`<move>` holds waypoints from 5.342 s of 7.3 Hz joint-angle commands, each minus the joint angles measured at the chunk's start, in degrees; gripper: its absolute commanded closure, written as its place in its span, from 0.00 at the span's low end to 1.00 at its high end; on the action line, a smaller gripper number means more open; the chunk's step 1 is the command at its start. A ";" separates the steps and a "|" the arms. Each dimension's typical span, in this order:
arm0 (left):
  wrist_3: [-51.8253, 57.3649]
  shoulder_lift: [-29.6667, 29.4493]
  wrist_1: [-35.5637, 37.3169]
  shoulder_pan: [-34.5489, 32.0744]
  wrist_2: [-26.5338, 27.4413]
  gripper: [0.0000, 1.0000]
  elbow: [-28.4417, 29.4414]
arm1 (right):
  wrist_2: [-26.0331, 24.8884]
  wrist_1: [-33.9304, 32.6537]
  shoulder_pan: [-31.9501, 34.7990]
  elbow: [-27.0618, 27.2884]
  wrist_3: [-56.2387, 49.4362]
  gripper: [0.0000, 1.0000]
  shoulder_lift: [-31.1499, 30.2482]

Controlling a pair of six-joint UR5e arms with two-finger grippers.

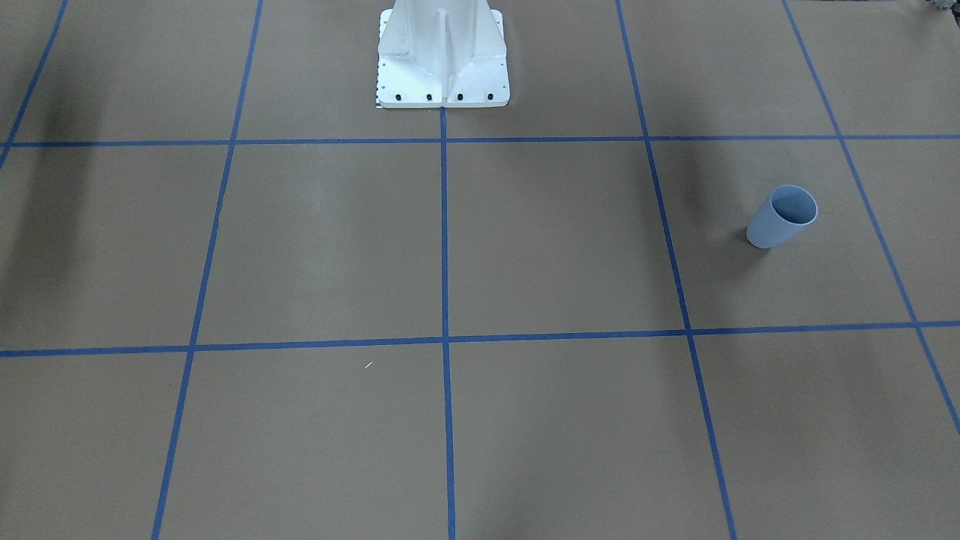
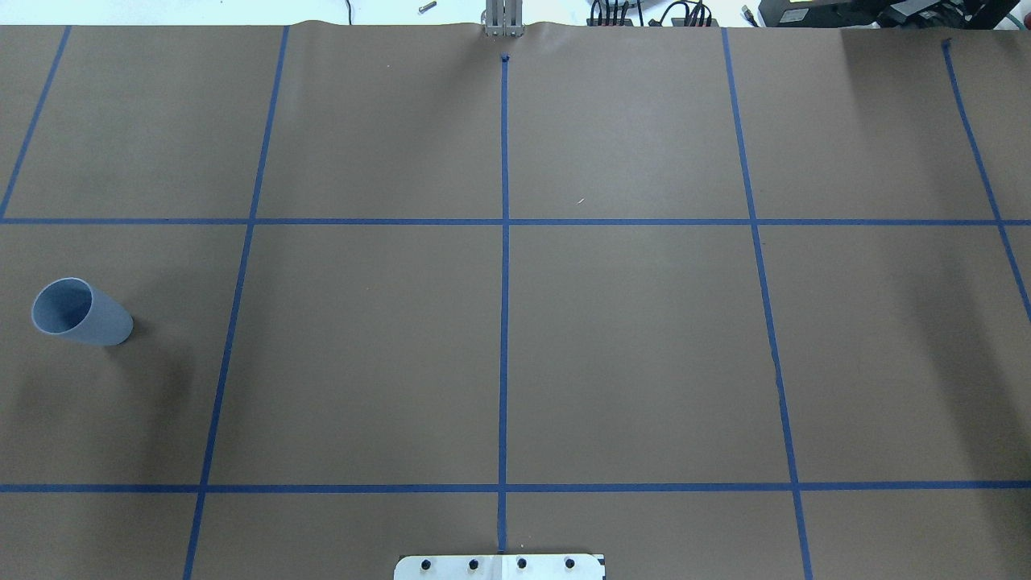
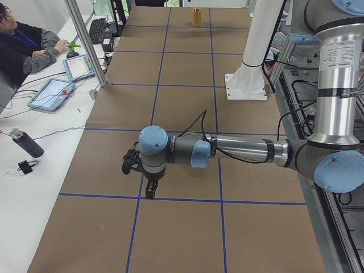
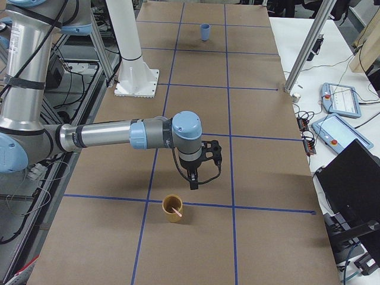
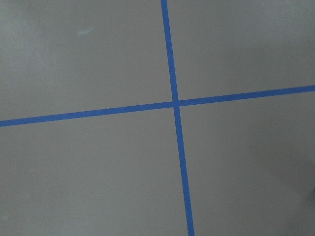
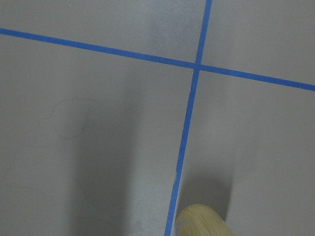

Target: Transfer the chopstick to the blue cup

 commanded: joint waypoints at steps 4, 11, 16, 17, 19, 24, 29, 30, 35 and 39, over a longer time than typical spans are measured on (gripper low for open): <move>-0.63 -2.65 -6.79 0.38 -2.52 0.01 0.03 | 0.10 0.01 -0.09 0.36 0.31 0.00 0.50; -29.28 3.34 -22.40 24.29 0.19 0.01 -2.17 | 0.19 -0.08 -0.44 0.19 0.49 0.00 0.58; -32.36 4.49 -25.66 30.97 0.45 0.42 -1.47 | 0.19 -0.08 -0.44 0.01 0.40 0.00 0.58; -32.36 4.58 -25.57 31.41 1.58 0.78 -1.47 | 0.19 -0.08 -0.44 0.01 0.40 0.00 0.58; -32.62 4.49 -25.66 31.41 1.77 1.00 -1.55 | 0.19 -0.08 -0.44 0.01 0.40 0.00 0.58; -44.68 -7.92 -16.47 30.88 -4.39 1.00 -7.36 | 0.19 0.01 -0.44 0.10 0.40 0.00 0.67; -71.50 -43.70 4.05 55.01 16.93 1.00 2.08 | 0.19 0.01 -0.79 -0.08 0.31 0.00 0.67; -73.48 -48.29 4.05 57.75 20.10 1.00 6.92 | 0.19 -0.07 -0.79 -0.08 0.40 0.00 0.67; -74.64 -49.65 3.52 61.21 24.09 0.82 9.26 | 0.19 -0.08 -0.79 -0.25 0.40 0.00 0.67; -69.05 -47.12 4.31 54.66 20.53 0.01 2.07 | 0.63 -0.08 -0.79 -0.17 0.40 0.00 1.19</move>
